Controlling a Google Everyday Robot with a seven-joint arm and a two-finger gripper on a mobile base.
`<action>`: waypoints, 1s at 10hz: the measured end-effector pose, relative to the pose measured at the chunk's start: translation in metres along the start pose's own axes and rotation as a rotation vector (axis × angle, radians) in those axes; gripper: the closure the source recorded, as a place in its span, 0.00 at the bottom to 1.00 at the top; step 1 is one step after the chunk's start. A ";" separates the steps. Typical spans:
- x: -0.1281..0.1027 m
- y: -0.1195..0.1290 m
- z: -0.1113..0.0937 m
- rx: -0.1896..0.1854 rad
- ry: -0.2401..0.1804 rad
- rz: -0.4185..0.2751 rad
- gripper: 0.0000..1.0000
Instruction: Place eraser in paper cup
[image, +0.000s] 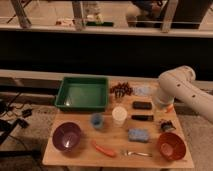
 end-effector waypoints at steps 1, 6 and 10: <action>-0.002 -0.008 0.007 0.002 -0.010 -0.003 0.20; -0.007 -0.036 0.036 0.019 -0.050 -0.008 0.20; -0.003 -0.051 0.061 0.033 -0.104 -0.005 0.20</action>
